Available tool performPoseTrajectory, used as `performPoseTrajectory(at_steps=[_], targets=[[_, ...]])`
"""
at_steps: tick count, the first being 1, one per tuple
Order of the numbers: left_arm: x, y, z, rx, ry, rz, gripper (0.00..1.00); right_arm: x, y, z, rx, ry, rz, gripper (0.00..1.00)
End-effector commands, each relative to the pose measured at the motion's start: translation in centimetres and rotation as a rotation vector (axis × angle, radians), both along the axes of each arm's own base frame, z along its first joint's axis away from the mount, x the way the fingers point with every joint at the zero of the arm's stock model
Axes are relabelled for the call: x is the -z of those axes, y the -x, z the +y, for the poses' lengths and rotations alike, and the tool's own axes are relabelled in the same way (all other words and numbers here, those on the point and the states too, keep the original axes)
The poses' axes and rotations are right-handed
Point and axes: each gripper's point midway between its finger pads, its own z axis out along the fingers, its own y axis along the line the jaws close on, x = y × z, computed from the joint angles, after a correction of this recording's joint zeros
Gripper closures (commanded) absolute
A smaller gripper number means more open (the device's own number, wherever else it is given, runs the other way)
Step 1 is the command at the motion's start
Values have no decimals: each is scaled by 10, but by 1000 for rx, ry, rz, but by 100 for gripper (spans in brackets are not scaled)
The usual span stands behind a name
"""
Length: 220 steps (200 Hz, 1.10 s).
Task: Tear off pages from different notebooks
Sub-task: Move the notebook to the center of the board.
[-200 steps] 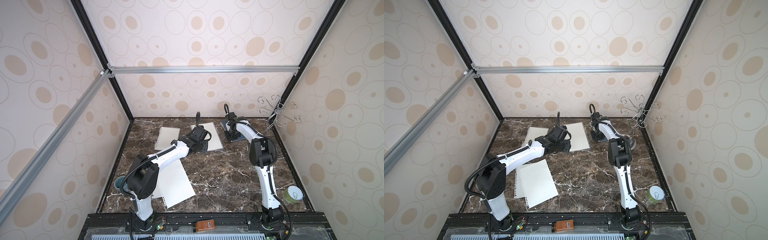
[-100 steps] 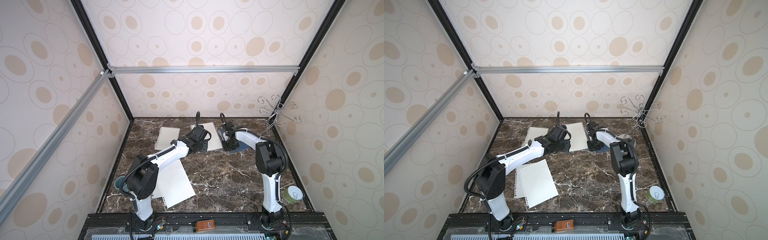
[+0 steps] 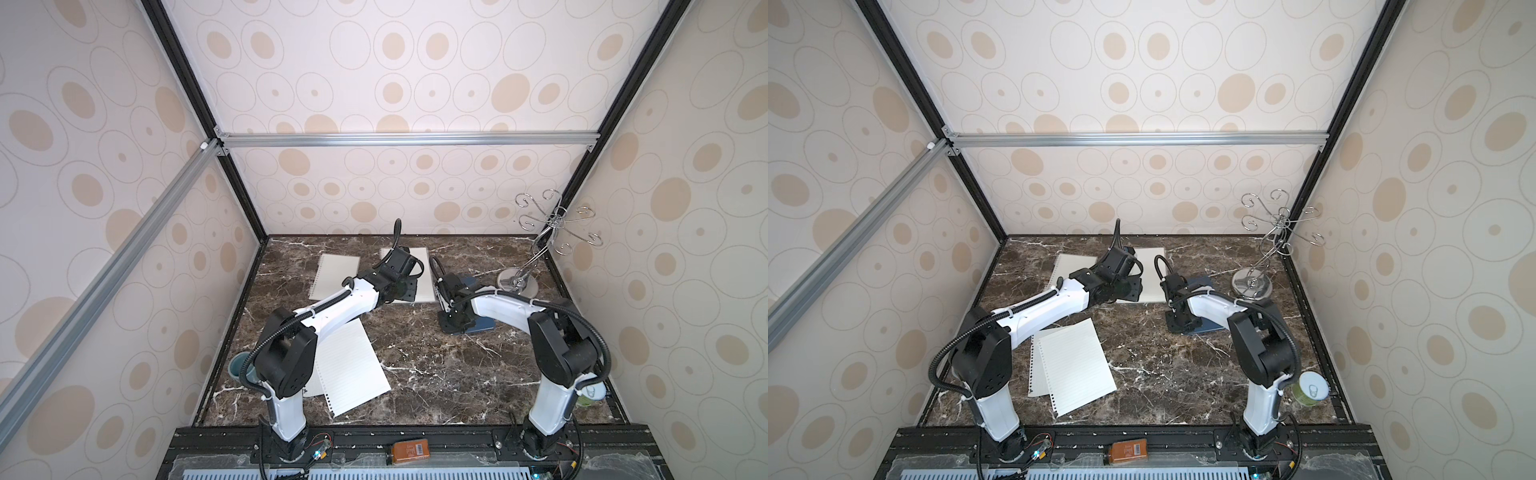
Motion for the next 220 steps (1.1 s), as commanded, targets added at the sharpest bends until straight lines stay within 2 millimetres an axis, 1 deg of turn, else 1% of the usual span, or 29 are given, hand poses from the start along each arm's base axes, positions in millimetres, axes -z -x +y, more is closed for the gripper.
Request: performPoseTrajectory(at_steps=[1, 28, 40, 45, 54, 68, 78, 89, 103, 118, 125, 133, 136, 137, 144, 159, 184, 204, 220], targets=[[2, -3, -8, 26, 7, 12, 53, 3, 34, 3, 59, -42, 31, 82], [17, 9, -15, 47, 17, 42, 53, 1, 68, 7, 74, -87, 27, 82], [24, 17, -17, 59, 20, 54, 53, 0, 79, 10, 81, -122, 28, 81], [27, 21, -19, 67, 25, 61, 53, -2, 82, 11, 81, -142, 29, 78], [32, 30, -26, 92, 38, 74, 53, -5, 87, 16, 73, -191, 31, 68], [44, 46, -39, 133, 50, 107, 53, -18, 86, 14, 64, -217, -5, 52], [54, 56, -50, 157, 39, 128, 54, -32, 82, 10, 58, -233, -35, 46], [63, 64, -59, 173, 20, 145, 54, -47, 77, 3, 58, -249, -60, 44], [75, 69, -68, 181, 5, 166, 54, -64, 69, -11, 78, -269, -95, 41], [86, 76, -81, 208, 6, 190, 55, -73, 57, -33, 133, -296, -138, 37], [92, 79, -86, 217, -3, 198, 55, -74, 49, -46, 177, -311, -153, 36], [98, 81, -90, 224, -16, 208, 55, -73, 41, -60, 219, -324, -166, 31], [100, 82, -92, 227, -19, 210, 56, -72, 39, -62, 224, -334, -167, 29], [101, 82, -92, 228, -20, 211, 55, -72, 36, -66, 238, -336, -172, 29], [105, 84, -96, 234, -24, 218, 56, -68, 30, -78, 279, -353, -159, 28], [114, 87, -103, 245, -30, 234, 56, -59, 18, -93, 317, -372, -128, 27], [123, 88, -116, 268, -34, 241, 56, -42, -4, -104, 363, -436, -108, 26], [128, 85, -126, 279, -38, 242, 56, -20, -11, -115, 400, -426, -53, 26], [128, 77, -132, 282, -47, 222, 56, -9, -15, -126, 445, -439, -42, 26]])
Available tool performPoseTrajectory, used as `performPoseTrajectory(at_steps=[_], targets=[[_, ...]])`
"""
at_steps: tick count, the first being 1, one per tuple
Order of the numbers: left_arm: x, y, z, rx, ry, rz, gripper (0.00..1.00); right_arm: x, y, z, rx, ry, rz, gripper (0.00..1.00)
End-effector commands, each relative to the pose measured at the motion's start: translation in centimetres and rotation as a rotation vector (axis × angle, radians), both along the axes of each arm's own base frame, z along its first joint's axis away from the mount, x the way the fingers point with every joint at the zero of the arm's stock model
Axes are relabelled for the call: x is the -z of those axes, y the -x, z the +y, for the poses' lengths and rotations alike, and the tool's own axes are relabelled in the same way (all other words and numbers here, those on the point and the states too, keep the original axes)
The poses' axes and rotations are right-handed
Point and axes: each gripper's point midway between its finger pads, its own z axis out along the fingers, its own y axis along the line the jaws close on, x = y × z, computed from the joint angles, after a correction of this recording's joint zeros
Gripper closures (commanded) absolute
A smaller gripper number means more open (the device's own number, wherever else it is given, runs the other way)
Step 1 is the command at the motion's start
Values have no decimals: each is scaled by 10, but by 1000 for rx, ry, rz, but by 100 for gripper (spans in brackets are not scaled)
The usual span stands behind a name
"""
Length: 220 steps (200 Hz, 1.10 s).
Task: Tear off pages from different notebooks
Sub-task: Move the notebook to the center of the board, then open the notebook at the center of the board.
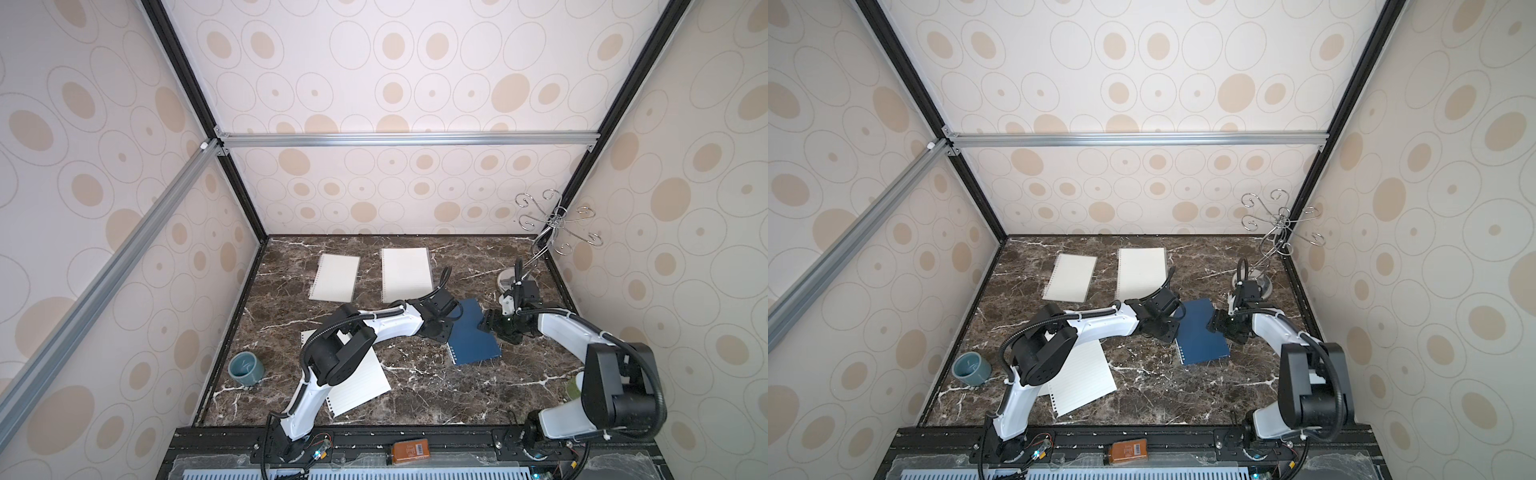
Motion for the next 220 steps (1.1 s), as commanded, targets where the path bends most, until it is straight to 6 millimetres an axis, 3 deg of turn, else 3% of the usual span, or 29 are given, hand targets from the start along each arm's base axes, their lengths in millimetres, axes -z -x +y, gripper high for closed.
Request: performPoseTrajectory(at_steps=[1, 25, 64, 99, 163, 196, 220], targets=[[4, -3, -11, 15, -16, -7, 57, 4, -15, -7, 8, -44, -28, 26], [3, -14, -12, 14, -51, -43, 56, 12, -18, -11, 18, -65, -18, 26], [-7, -12, -30, 68, 27, -36, 56, 8, -26, 12, -29, -209, -35, 27], [-7, -16, -34, 68, 23, -40, 56, 2, -22, 13, -24, -214, -55, 28], [-3, -14, -34, 66, 22, -25, 56, -26, -16, 9, -38, -175, -108, 28], [-5, -15, -34, 64, 27, -28, 56, -44, -9, 20, -60, -233, -147, 28], [-12, -14, -44, 79, 80, -22, 56, -65, -7, 41, -113, -355, -206, 28]])
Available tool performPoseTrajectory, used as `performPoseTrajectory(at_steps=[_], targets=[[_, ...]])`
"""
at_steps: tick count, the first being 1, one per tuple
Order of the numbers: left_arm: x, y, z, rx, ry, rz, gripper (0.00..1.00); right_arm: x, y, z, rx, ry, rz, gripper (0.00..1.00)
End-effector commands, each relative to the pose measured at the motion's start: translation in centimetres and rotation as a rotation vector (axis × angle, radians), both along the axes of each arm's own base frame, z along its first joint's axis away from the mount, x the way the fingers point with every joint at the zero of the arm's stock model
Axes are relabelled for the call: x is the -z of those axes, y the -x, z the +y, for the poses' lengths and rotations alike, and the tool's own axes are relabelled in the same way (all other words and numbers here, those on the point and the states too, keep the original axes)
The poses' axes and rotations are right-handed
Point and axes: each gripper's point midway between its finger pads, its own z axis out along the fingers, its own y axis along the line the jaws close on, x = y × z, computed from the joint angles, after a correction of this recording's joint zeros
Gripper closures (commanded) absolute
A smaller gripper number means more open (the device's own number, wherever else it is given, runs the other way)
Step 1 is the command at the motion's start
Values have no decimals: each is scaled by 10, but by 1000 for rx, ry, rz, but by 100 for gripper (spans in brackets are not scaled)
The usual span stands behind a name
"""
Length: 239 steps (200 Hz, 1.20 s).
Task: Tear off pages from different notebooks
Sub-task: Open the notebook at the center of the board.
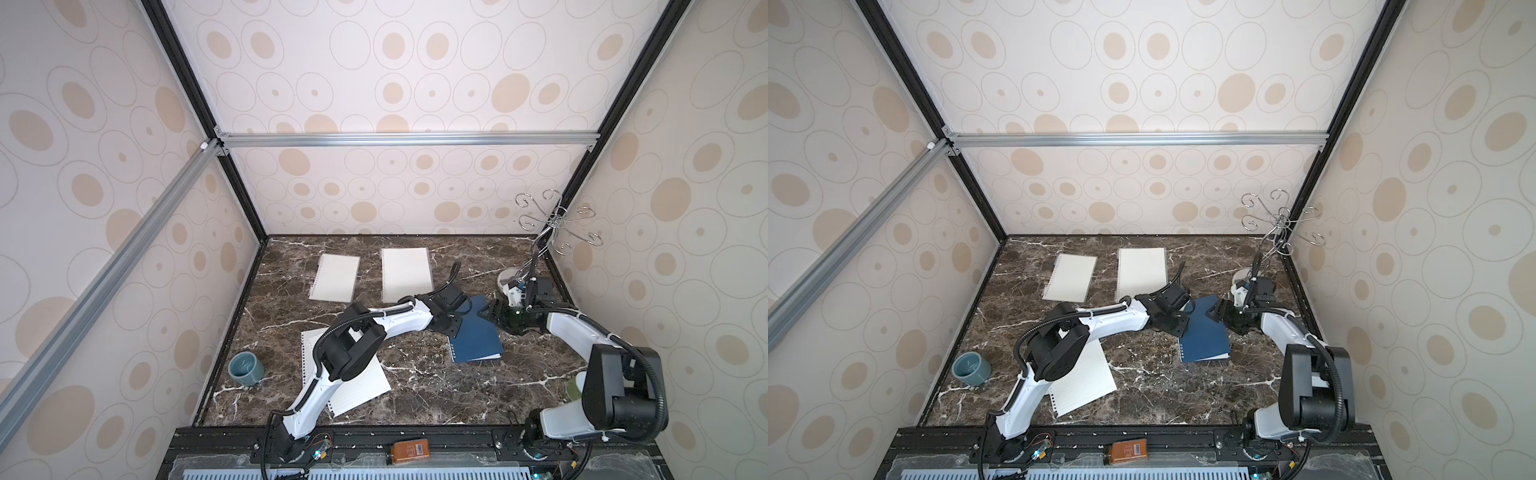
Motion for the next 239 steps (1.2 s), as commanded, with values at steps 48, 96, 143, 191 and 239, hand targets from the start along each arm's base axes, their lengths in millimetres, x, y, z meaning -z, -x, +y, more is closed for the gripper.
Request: performPoseTrajectory(at_steps=[48, 96, 143, 191, 239], targets=[[-18, -2, -22, 41, 98, 3, 56, -40, 15, 74, -219, -224, -88, 27], [-69, -36, 46, -98, 130, -70, 56, -70, 15, 112, -308, -213, -181, 26], [-106, -61, 122, -247, 114, -146, 54, -67, 16, 164, -427, -195, -175, 26], [-114, -61, 150, -304, 70, -184, 53, -50, 9, 183, -440, -143, -152, 26], [-76, -37, 92, -188, 89, -100, 55, -40, -25, 56, -141, 179, -138, 26]])
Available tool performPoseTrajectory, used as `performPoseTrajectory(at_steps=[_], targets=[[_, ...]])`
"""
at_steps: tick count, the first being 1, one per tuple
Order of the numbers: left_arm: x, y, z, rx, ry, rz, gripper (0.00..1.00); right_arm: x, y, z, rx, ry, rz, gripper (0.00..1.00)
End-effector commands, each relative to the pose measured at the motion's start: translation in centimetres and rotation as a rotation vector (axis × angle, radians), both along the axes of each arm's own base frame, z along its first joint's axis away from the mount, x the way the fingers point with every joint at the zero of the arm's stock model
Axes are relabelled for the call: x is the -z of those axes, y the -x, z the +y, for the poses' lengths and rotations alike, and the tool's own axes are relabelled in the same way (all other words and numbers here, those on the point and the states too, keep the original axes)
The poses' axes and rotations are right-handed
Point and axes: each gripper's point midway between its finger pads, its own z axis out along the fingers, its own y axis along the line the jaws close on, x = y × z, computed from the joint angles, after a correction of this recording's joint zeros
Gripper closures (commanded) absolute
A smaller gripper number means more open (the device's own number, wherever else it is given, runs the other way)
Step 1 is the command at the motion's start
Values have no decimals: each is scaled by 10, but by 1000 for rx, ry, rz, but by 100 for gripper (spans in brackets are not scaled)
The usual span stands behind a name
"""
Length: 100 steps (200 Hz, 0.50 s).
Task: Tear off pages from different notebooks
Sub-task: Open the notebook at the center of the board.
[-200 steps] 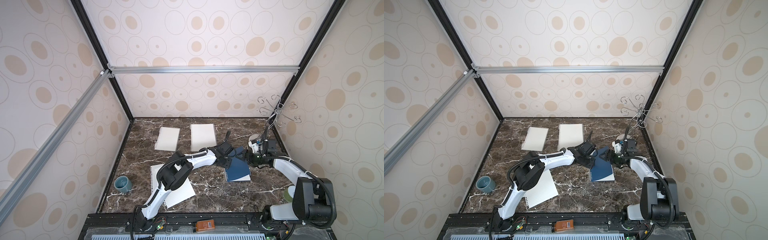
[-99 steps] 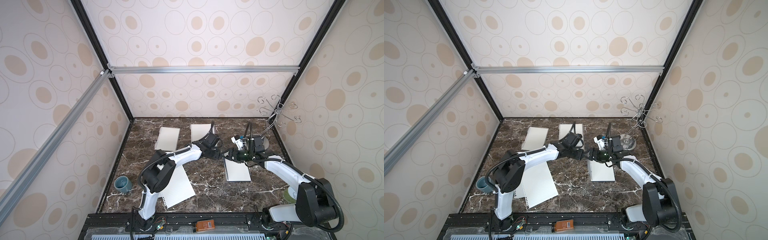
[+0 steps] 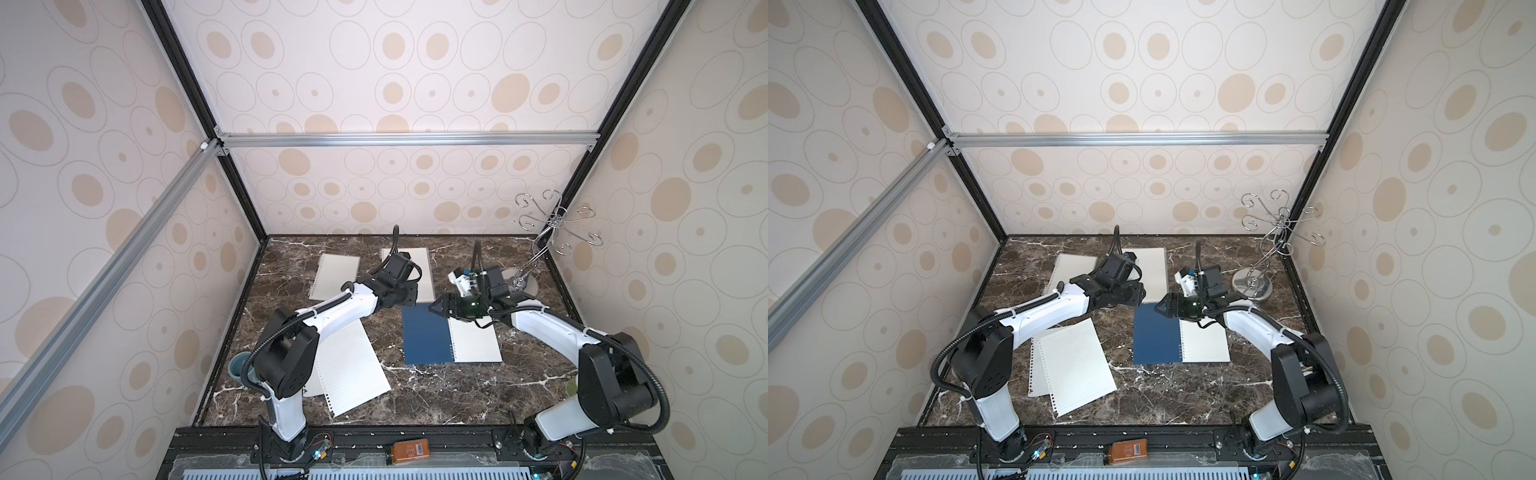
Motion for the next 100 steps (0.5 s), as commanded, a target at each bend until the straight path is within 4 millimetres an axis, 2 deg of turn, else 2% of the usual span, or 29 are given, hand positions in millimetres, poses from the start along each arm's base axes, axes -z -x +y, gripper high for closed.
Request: performPoseTrajectory(at_steps=[1, 22, 35, 50, 72, 100], targets=[[22, 15, -36, 73, 3, 45, 55, 9, -11, -72, 161, 208, -4, 26], [37, 23, -67, 124, -1, 71, 56, 28, -11, -120, 242, 303, 84, 29], [45, 27, -84, 153, -10, 82, 57, 42, -11, -139, 275, 332, 129, 32], [52, 30, -101, 181, -17, 91, 57, 57, -11, -145, 269, 335, 180, 36], [64, 33, -114, 204, -41, 109, 58, 75, -14, -145, 256, 338, 220, 36], [75, 38, -121, 217, -52, 128, 58, 92, -17, -146, 257, 347, 256, 34]])
